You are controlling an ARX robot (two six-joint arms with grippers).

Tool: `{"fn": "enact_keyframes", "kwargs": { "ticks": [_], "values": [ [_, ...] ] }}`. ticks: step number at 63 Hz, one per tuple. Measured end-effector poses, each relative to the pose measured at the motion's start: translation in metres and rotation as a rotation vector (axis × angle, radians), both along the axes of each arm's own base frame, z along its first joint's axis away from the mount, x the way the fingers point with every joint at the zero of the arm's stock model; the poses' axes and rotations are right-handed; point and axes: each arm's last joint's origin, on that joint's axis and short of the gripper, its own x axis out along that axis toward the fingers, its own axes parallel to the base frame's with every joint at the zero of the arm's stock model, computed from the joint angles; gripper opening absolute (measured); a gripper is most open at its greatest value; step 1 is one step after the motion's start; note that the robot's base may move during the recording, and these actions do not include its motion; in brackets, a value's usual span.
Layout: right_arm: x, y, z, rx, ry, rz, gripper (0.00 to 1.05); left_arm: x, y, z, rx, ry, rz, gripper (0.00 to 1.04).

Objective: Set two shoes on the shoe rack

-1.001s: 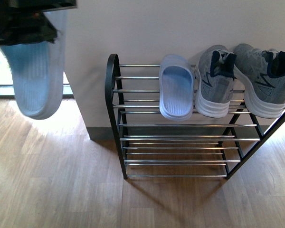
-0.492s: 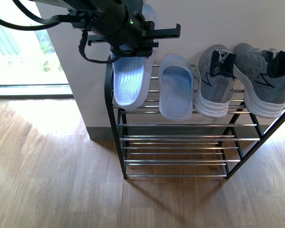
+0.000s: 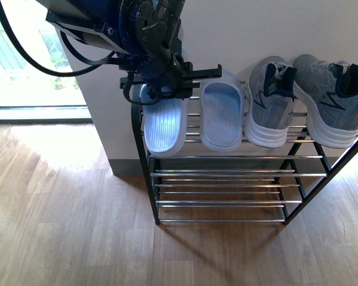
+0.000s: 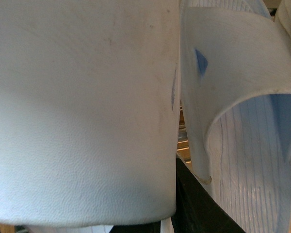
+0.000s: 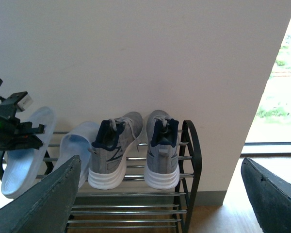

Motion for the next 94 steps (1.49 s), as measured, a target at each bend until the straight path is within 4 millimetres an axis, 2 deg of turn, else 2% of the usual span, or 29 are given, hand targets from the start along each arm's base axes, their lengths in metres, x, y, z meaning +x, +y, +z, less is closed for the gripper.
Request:
{"fn": "enact_keyframes", "kwargs": {
  "ticks": [13, 17, 22, 27, 37, 47, 51, 60, 65, 68, 72, 74, 81, 94],
  "values": [
    [0.0, 0.0, 0.0, 0.0, 0.0, 0.0, 0.96, 0.008, -0.001, -0.005, 0.0, -0.005, 0.036, 0.04],
    [0.0, 0.0, 0.0, 0.0, 0.0, 0.0, 0.96, 0.011, -0.001, -0.004, 0.011, -0.02, 0.053, 0.17],
    [0.0, 0.0, 0.0, 0.0, 0.0, 0.0, 0.96, 0.013, 0.0, -0.003, 0.009, -0.026, 0.056, 0.28],
    [0.0, 0.0, 0.0, 0.0, 0.0, 0.0, 0.96, 0.013, 0.002, -0.001, 0.009, -0.048, 0.066, 0.47],
    [0.0, 0.0, 0.0, 0.0, 0.0, 0.0, 0.96, 0.004, 0.0, 0.013, 0.012, -0.075, 0.067, 0.7],
    [0.0, 0.0, 0.0, 0.0, 0.0, 0.0, 0.96, -0.016, 0.0, 0.054, -0.007, -0.175, 0.097, 0.96],
    [0.0, 0.0, 0.0, 0.0, 0.0, 0.0, 0.96, -0.026, 0.002, 0.07, -0.012, -0.214, 0.126, 0.96],
    [0.0, 0.0, 0.0, 0.0, 0.0, 0.0, 0.96, -0.059, 0.018, 0.108, 0.002, -0.309, 0.223, 0.95],
    [0.0, 0.0, 0.0, 0.0, 0.0, 0.0, 0.96, -0.088, 0.035, 0.128, 0.024, -0.365, 0.295, 0.95],
    [0.0, 0.0, 0.0, 0.0, 0.0, 0.0, 0.96, -0.115, 0.051, 0.143, 0.05, -0.402, 0.35, 0.95],
    [0.0, 0.0, 0.0, 0.0, 0.0, 0.0, 0.96, -0.141, 0.064, 0.155, 0.073, -0.431, 0.394, 0.95],
    [0.0, 0.0, 0.0, 0.0, 0.0, 0.0, 0.96, -0.15, 0.068, 0.158, 0.081, -0.438, 0.408, 0.95],
    [0.0, 0.0, 0.0, 0.0, 0.0, 0.0, 0.96, -0.2, 0.091, 0.172, 0.131, -0.471, 0.508, 0.95],
    [0.0, 0.0, 0.0, 0.0, 0.0, 0.0, 0.96, -0.277, 0.128, 0.176, 0.215, -0.475, 0.676, 0.95]
  ]
}}
